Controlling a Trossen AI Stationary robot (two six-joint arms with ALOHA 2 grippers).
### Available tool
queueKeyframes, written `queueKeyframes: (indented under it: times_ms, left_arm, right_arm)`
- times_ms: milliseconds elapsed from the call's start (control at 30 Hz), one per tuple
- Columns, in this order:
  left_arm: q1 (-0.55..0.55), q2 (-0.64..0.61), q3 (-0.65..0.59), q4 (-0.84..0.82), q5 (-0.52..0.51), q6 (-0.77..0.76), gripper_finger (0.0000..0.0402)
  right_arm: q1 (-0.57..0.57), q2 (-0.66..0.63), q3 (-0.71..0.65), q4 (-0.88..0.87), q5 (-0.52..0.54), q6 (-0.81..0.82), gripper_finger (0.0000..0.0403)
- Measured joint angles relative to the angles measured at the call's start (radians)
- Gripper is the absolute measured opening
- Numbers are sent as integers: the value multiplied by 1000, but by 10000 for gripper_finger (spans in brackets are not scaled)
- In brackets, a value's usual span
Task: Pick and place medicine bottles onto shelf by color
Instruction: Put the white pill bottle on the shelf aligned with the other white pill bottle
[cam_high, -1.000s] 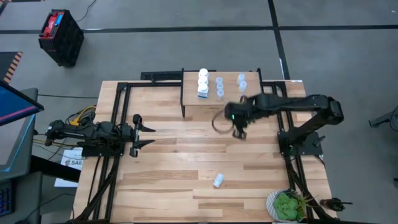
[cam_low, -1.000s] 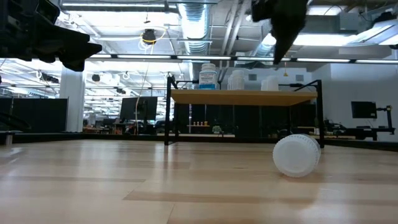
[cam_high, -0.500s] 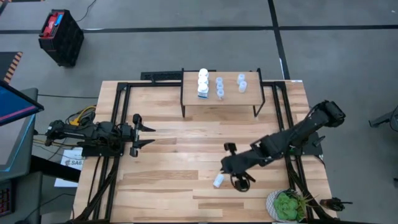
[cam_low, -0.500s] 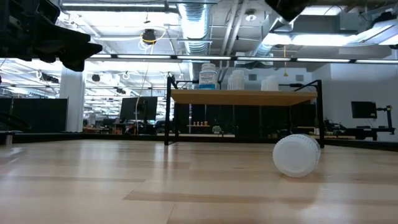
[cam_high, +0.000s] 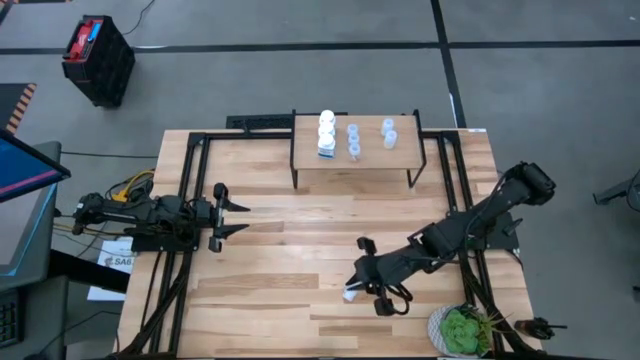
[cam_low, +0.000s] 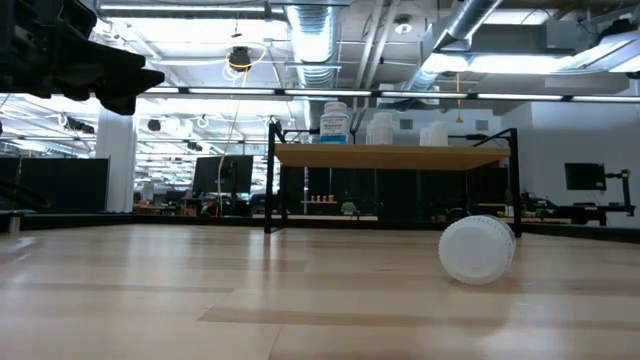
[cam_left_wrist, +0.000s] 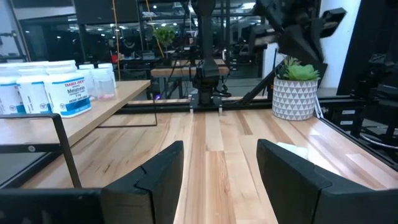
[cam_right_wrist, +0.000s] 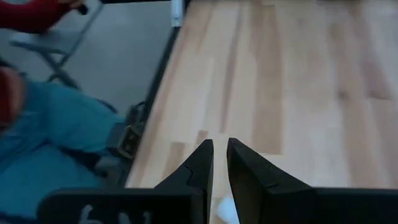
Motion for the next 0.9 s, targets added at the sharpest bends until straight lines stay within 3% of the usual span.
queueKeyframes:
  times_ms: [200,433,600,800,900]
  left_arm:
    - [0,0,0,-1,0,3,194]
    - [0,6,0,-1,0,7,194]
    - [0,6,0,-1,0,7,194]
    - [0,6,0,-1,0,6,194]
    - [0,6,0,-1,0,6,194]
  right_arm:
    - [-4,127,13,111,-121,0,117]
    - [-42,308,153,-16,-184,-35,216]
    - [-46,438,322,-264,-186,-172,255]
    - [-43,588,545,-598,-186,-272,253]
    - [-39,646,621,-678,-186,-308,247]
